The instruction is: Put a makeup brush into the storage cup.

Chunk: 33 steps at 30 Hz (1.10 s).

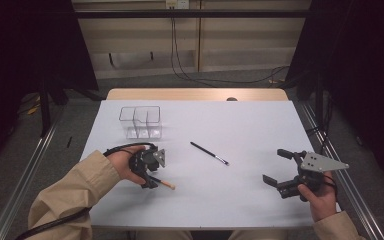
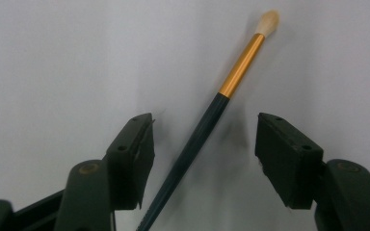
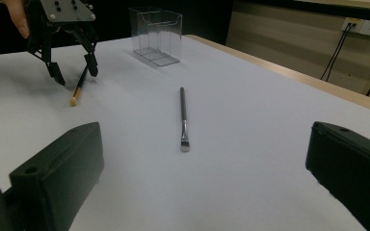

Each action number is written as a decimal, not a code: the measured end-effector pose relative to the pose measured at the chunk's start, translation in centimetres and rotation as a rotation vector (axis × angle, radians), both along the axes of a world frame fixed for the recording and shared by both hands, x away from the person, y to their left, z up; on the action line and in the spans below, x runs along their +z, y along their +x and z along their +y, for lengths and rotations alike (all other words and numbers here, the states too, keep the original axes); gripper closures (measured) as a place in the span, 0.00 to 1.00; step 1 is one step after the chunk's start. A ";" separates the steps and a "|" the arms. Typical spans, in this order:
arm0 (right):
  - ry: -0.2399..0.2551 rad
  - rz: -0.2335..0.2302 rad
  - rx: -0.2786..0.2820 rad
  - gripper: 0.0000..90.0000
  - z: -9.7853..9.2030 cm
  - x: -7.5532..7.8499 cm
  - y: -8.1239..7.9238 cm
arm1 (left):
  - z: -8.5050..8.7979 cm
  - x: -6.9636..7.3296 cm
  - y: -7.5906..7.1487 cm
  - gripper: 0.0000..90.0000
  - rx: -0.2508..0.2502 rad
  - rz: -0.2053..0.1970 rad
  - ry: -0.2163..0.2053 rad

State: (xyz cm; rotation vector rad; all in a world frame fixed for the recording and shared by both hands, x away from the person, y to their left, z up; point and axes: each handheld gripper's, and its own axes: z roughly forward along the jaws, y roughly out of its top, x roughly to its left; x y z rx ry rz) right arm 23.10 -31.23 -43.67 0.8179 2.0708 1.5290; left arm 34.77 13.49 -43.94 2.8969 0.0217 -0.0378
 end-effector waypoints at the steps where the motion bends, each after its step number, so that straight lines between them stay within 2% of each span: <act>1: 0.000 0.000 0.000 0.00 0.0 0.0 0.0 | 0.0 0.0 0.0 0.44 -0.002 0.001 0.004; 2: 0.000 0.000 0.000 0.00 0.0 0.0 0.0 | -0.1 -0.1 -0.1 0.45 0.011 0.007 -0.001; 7: 0.012 -0.001 0.002 0.00 0.0 0.0 0.0 | -0.3 -0.2 0.0 0.49 -0.025 0.000 0.029; 11: 0.013 0.000 0.002 0.00 0.0 0.0 0.0 | -0.5 -0.3 -0.1 0.53 -0.027 -0.002 0.016; 13: 0.015 0.000 0.003 0.00 0.0 0.0 0.0 | -0.7 -0.3 0.0 0.55 -0.046 -0.011 0.032; 19: 0.016 0.000 0.003 0.00 -0.1 0.0 0.0 | -1.1 -0.3 0.0 0.60 -0.055 0.009 0.051; 24: 0.017 0.000 0.005 0.00 0.0 0.0 0.0 | -1.4 -0.4 0.0 0.62 -0.069 0.008 0.043; 28: 0.016 0.002 0.003 0.00 -0.1 0.0 0.0 | -1.7 -0.4 0.3 0.63 -0.087 0.020 0.058; 29: 0.016 0.002 0.003 0.00 -0.1 0.0 0.0 | -1.8 -0.4 0.4 0.63 -0.090 0.033 0.064; 32: 0.015 0.003 0.002 0.00 -0.1 0.0 0.0 | -1.9 -0.4 0.4 0.64 -0.096 0.028 0.067; 33: 0.015 0.003 0.002 0.00 -0.1 0.0 0.0 | -2.0 -0.3 0.5 0.65 -0.104 0.038 0.076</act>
